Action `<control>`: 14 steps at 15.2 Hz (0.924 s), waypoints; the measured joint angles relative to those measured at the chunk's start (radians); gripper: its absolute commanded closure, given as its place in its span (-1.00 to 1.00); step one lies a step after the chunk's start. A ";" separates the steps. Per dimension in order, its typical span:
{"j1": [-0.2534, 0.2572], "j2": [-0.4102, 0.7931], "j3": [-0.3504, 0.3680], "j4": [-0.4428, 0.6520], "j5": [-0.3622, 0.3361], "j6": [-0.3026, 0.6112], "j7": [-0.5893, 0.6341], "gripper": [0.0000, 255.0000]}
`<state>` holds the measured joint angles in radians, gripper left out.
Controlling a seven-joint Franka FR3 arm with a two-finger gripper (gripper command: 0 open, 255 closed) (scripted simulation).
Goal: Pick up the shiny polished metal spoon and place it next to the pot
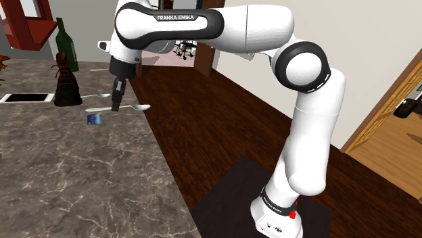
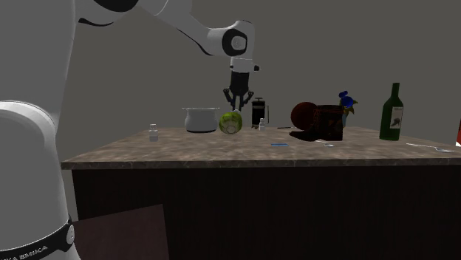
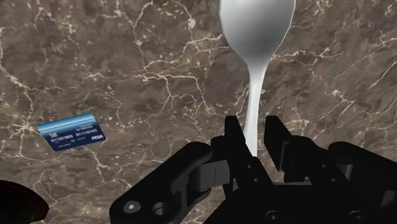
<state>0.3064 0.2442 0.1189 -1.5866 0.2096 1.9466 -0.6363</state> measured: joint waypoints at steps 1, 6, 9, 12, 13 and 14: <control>-0.001 0.001 0.000 0.014 -0.001 -0.013 0.002 1.00; -0.001 0.001 -0.001 0.080 -0.005 -0.078 0.016 1.00; 0.000 0.005 -0.001 0.127 -0.008 -0.119 0.025 1.00; -0.001 0.008 -0.001 0.173 -0.011 -0.161 0.033 1.00; -0.002 0.009 -0.001 0.183 -0.011 -0.171 0.034 1.00; 0.004 0.006 0.002 0.181 -0.012 -0.170 0.043 1.00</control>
<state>0.3108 0.2505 0.1207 -1.4058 0.1971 1.7770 -0.5931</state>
